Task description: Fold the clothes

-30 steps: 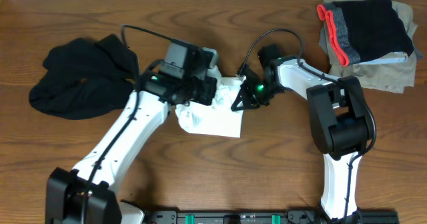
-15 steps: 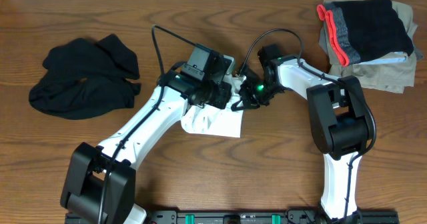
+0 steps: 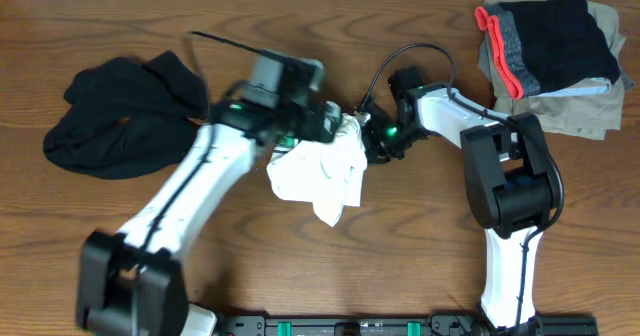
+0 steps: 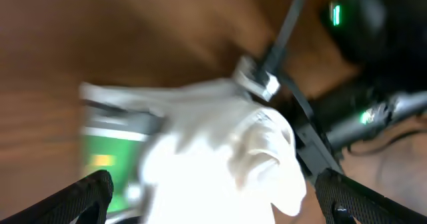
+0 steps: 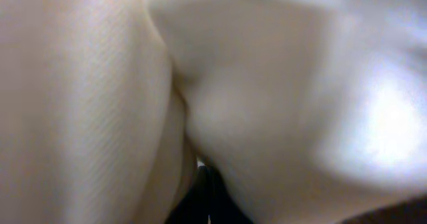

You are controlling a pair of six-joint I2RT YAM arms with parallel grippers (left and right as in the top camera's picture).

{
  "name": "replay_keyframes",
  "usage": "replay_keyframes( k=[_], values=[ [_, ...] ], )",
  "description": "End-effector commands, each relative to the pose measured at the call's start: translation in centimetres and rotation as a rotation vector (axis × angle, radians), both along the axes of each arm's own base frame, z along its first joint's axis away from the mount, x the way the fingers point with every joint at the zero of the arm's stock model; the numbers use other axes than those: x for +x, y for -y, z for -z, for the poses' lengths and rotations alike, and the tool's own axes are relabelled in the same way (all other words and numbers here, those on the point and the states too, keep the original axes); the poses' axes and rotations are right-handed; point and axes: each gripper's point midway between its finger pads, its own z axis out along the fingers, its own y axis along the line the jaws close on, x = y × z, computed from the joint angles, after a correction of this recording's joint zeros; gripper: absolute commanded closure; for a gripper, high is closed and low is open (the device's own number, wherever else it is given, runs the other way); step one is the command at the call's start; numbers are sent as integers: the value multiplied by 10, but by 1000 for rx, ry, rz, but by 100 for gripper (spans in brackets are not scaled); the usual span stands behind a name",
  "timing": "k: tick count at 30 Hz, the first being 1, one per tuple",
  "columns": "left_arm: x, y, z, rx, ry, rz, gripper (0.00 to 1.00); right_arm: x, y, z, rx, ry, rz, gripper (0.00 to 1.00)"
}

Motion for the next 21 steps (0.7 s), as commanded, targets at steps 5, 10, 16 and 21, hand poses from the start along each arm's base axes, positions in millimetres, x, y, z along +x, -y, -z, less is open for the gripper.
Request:
replay_keyframes(
  k=[5,10,16,21],
  values=[
    [13,-52,-49,-27,82,-140,2,32,44,-4,-141,109,73,99],
    [10,-65,-40,22,61,-150,2,50,54,-53,-144,243,111,90],
    [13,-74,-38,64,70,-183,2,56,70,-83,-238,350,136,76],
    [14,-78,-37,91,77,-191,2,59,77,-101,-283,415,149,75]
  ],
)
